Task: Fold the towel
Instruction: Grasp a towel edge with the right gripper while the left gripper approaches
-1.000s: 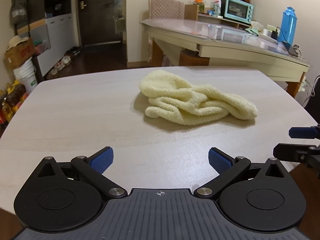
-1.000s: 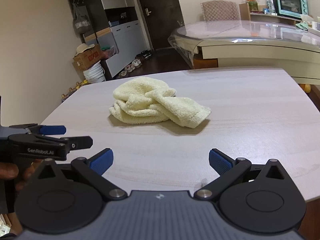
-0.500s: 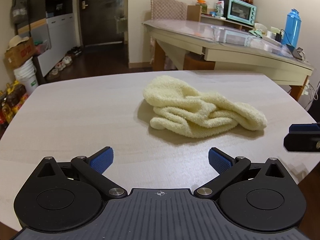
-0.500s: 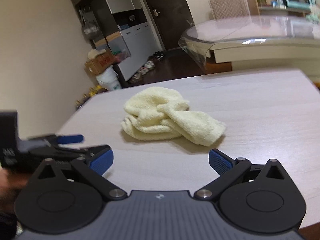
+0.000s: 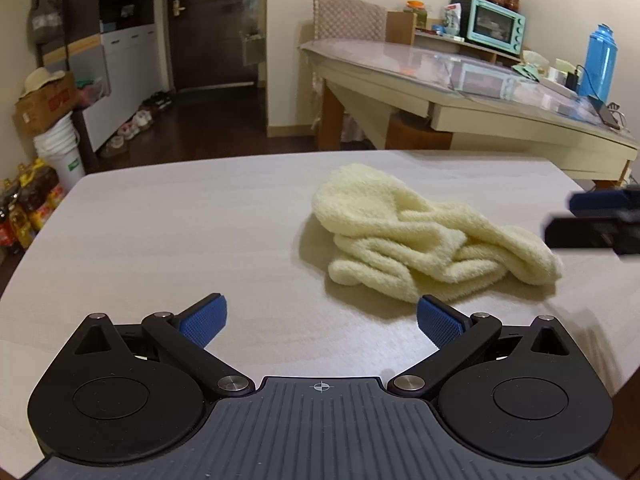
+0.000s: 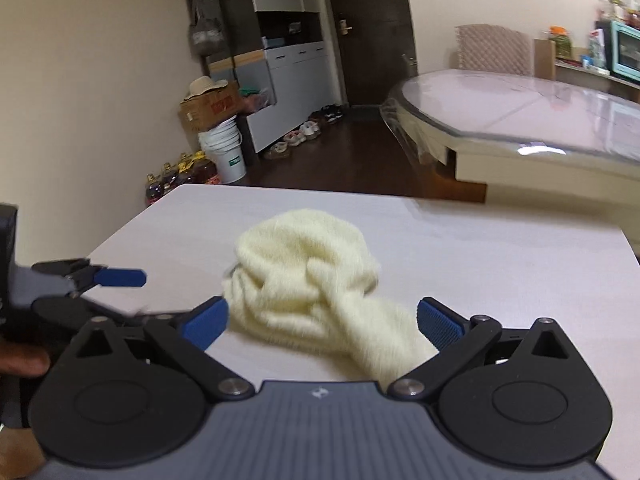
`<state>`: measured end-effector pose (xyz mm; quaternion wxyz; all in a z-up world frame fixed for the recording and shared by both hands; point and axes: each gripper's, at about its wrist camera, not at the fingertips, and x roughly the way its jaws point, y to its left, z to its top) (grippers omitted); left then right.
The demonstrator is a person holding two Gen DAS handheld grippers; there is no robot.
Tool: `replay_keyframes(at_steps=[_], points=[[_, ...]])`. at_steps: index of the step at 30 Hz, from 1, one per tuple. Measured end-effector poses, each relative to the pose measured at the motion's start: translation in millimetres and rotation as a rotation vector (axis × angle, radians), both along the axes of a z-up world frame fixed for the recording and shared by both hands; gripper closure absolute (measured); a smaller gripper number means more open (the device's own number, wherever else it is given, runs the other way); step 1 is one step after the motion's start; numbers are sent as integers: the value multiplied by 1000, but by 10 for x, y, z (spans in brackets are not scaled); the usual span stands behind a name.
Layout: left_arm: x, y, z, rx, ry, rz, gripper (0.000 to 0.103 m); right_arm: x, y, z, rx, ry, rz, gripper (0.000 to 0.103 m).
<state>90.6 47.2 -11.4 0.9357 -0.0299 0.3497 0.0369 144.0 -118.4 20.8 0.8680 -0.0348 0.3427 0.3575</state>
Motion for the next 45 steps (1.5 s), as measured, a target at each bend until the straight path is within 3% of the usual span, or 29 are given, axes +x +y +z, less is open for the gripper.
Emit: replay_keyframes(at_steps=[1,3,9,14,19,27,33,38,45], points=[[12,13,1,-1,-1,2,0,121,41,-28,-12,27,3,34],[35,40,-1,1,-1,6,0,337,117,-115,-19,83,18,47],[62,106,-5,12,1,9,0,687,271,-304,-38,166,27,55],[101,177,1,-4,-6,-45,0,783,340,-411,-58,199,34,66],[147,246,9,-19,-12,-108,0,787,370,-445,-54,204,66,96],[356,306,102,23,-6,-265,0,554,323,-243,-15,113,121,97],[731,493,233,-19,35,-397,0,256,275,-38,14,38,212,97],[953,573,316,-41,77,-653,0,-199,386,-4,-81,-58,364,97],[1242,332,410,22,145,-974,0,-551,441,-82,-118,-84,428,97]])
